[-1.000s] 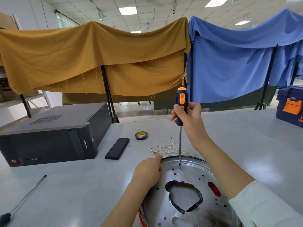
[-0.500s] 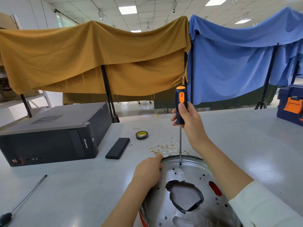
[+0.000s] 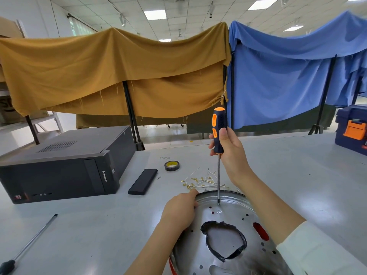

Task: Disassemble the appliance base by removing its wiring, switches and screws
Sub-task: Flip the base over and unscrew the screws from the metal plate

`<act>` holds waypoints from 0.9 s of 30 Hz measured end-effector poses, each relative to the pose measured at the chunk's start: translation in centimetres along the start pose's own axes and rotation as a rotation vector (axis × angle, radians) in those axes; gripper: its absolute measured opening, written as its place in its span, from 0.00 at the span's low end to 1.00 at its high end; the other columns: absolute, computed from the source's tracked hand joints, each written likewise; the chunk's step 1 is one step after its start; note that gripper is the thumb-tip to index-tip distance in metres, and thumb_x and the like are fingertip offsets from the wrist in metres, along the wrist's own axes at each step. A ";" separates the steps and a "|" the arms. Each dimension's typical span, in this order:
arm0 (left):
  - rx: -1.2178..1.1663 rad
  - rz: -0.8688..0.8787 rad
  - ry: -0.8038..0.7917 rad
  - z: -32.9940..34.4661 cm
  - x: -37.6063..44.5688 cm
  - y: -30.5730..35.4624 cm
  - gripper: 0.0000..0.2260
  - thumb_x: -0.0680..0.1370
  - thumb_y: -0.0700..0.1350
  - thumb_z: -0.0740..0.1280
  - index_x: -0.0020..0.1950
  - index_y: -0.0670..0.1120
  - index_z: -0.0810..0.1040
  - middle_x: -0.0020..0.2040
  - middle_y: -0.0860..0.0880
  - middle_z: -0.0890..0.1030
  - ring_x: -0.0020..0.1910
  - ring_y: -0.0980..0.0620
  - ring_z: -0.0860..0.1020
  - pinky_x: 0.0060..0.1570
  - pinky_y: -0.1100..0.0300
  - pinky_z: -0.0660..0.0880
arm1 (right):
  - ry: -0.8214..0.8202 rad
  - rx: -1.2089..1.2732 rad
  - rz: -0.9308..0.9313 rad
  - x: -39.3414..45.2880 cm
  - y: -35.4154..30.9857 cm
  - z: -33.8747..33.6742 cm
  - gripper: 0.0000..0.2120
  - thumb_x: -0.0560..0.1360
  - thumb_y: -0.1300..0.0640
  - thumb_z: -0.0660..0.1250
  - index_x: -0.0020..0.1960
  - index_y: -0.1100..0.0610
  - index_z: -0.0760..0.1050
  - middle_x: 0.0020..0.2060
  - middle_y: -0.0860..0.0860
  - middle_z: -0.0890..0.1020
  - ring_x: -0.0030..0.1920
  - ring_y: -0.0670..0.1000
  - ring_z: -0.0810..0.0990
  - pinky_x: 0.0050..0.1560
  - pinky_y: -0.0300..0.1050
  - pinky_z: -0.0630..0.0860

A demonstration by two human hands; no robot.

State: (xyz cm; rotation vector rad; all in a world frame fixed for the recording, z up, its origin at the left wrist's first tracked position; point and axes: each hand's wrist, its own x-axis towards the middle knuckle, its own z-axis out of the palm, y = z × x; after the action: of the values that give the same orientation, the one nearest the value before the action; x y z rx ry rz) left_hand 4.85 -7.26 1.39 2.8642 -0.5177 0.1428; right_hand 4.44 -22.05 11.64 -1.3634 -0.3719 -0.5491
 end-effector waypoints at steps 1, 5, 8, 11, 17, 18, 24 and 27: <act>0.005 0.002 -0.001 -0.1 0.0 0.1 0.09 0.80 0.43 0.55 0.60 0.49 0.68 0.52 0.43 0.78 0.49 0.42 0.76 0.38 0.56 0.66 | 0.002 0.018 0.000 0.0 0.0 0.0 0.09 0.82 0.51 0.52 0.56 0.48 0.70 0.42 0.51 0.76 0.38 0.46 0.74 0.37 0.39 0.75; 0.009 0.002 -0.009 -0.2 -0.2 0.3 0.10 0.80 0.42 0.55 0.60 0.49 0.68 0.53 0.43 0.78 0.50 0.42 0.76 0.38 0.57 0.66 | 0.000 0.073 -0.008 -0.1 -0.5 0.0 0.09 0.82 0.52 0.52 0.57 0.47 0.70 0.40 0.51 0.76 0.35 0.45 0.72 0.34 0.38 0.72; 0.009 -0.005 -0.015 -0.2 -0.2 0.3 0.12 0.79 0.42 0.55 0.61 0.50 0.69 0.54 0.44 0.78 0.51 0.42 0.76 0.40 0.57 0.66 | -0.006 0.082 -0.018 0.0 -1.1 0.1 0.10 0.82 0.52 0.52 0.56 0.49 0.71 0.40 0.51 0.76 0.34 0.44 0.72 0.33 0.39 0.72; 0.006 0.004 -0.018 -0.2 0.0 0.3 0.16 0.80 0.42 0.55 0.66 0.53 0.67 0.60 0.46 0.76 0.55 0.43 0.75 0.45 0.57 0.69 | -0.020 0.106 -0.030 0.1 -1.8 0.2 0.10 0.82 0.52 0.52 0.56 0.51 0.71 0.39 0.51 0.76 0.34 0.43 0.73 0.33 0.38 0.71; -0.384 0.164 0.057 -0.9 -0.4 0.1 0.28 0.76 0.52 0.65 0.74 0.55 0.59 0.70 0.56 0.65 0.69 0.57 0.65 0.65 0.65 0.61 | -0.040 0.187 -0.040 0.1 -3.2 0.2 0.09 0.82 0.53 0.52 0.56 0.50 0.70 0.39 0.51 0.76 0.34 0.45 0.72 0.32 0.38 0.71; -0.362 0.208 0.089 -1.0 -0.4 0.2 0.29 0.74 0.53 0.67 0.73 0.56 0.62 0.68 0.57 0.67 0.68 0.58 0.64 0.65 0.66 0.60 | -0.041 0.203 -0.043 0.0 -3.4 0.3 0.09 0.82 0.53 0.52 0.56 0.50 0.70 0.39 0.51 0.76 0.34 0.45 0.72 0.31 0.38 0.71; -0.388 0.242 0.172 -1.6 -1.0 1.0 0.18 0.70 0.57 0.72 0.58 0.57 0.77 0.42 0.68 0.76 0.51 0.66 0.71 0.52 0.76 0.65 | -0.018 0.312 -0.026 -0.4 -3.8 0.6 0.12 0.82 0.53 0.52 0.60 0.55 0.70 0.38 0.50 0.77 0.33 0.45 0.73 0.32 0.39 0.72; -0.453 0.207 0.136 -1.9 -1.1 0.8 0.07 0.71 0.54 0.71 0.47 0.56 0.81 0.40 0.64 0.80 0.45 0.66 0.75 0.44 0.76 0.68 | -0.013 0.351 -0.018 -0.7 -3.9 0.7 0.11 0.82 0.53 0.52 0.58 0.54 0.71 0.38 0.50 0.77 0.33 0.45 0.73 0.32 0.40 0.72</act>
State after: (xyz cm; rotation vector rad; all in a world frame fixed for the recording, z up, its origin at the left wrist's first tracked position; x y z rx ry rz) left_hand 3.39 -7.20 3.21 2.3412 -0.7150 0.2217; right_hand 1.74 -21.68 14.53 -1.0263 -0.4682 -0.4642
